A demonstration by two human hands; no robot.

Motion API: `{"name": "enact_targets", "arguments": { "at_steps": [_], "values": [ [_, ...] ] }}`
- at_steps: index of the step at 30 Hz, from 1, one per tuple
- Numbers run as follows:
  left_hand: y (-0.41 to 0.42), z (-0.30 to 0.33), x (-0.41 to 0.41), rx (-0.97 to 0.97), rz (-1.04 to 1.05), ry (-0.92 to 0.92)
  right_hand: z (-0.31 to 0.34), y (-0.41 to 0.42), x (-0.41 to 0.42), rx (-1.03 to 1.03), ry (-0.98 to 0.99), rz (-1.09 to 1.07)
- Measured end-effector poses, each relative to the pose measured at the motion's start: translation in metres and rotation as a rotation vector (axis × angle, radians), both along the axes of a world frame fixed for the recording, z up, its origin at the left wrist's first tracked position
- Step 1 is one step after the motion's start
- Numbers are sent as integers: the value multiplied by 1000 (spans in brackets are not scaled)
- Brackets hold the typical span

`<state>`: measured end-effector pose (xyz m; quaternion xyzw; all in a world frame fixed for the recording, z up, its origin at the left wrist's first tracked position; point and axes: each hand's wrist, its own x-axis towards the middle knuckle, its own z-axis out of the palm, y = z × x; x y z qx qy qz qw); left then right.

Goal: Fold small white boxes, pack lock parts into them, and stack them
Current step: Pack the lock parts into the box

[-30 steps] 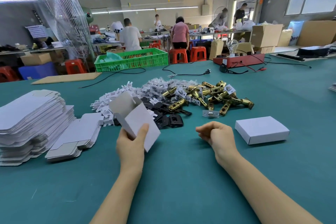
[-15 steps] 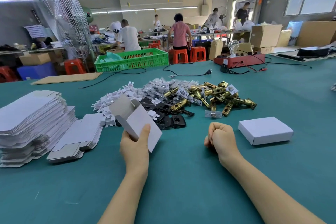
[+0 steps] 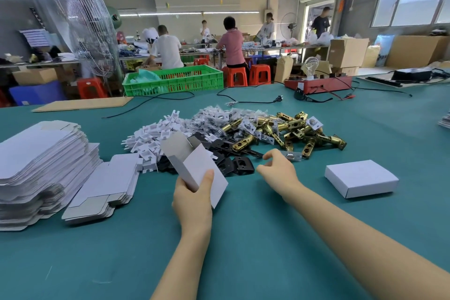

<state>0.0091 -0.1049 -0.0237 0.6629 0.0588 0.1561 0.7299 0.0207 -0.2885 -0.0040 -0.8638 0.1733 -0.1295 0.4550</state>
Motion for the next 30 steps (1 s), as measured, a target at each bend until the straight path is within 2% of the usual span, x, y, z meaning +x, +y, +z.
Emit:
{"name": "enact_targets", "arguments": {
  "at_steps": [4, 8, 12, 17, 21, 24, 30],
  "values": [
    [0, -1, 0, 25, -4, 9, 3, 0, 16, -237, -15, -46],
    [-1, -1, 0, 37, -16, 9, 14, -35, 22, -446, -18, -228],
    [-2, -1, -1, 61, -47, 7, 24, -79, 20, -565, 60, -405],
    [-3, -1, -3, 87, -81, 10, 27, -111, 25, -654, 93, -303],
    [-3, -2, -3, 103, -102, 18, 29, -99, 40, -678, 43, -136],
    [-2, -3, -3, 110, -116, 23, 24, -86, 58, -655, 83, -74],
    [-2, -5, 0, 149, -122, 19, 10, -75, 79, -613, 246, -195]
  ]
}}
